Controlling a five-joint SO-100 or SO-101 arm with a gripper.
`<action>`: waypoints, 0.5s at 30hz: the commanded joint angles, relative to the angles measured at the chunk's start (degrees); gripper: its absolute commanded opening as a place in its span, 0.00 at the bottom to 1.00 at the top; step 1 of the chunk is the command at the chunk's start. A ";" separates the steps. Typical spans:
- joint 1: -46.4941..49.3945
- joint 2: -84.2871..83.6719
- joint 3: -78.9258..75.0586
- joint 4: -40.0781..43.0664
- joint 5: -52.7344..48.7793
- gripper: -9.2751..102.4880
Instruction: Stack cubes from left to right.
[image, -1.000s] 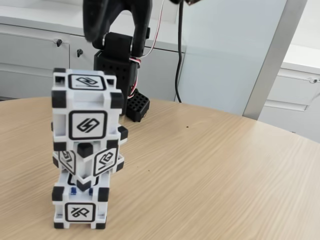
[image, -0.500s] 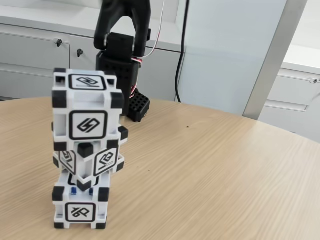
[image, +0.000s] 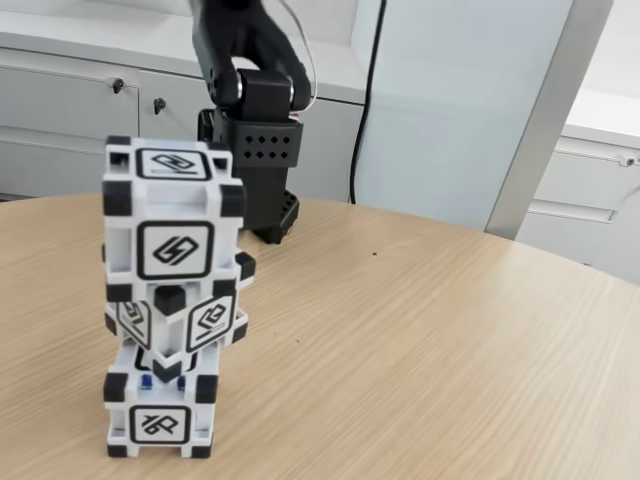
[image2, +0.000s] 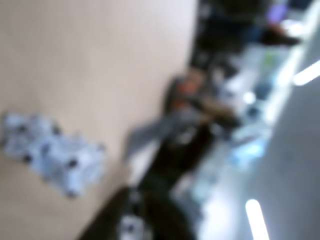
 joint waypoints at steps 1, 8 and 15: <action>-1.58 5.89 -0.18 -0.53 0.97 0.08; -4.13 13.45 0.00 -0.53 1.32 0.08; -5.36 16.96 13.18 -4.13 0.97 0.08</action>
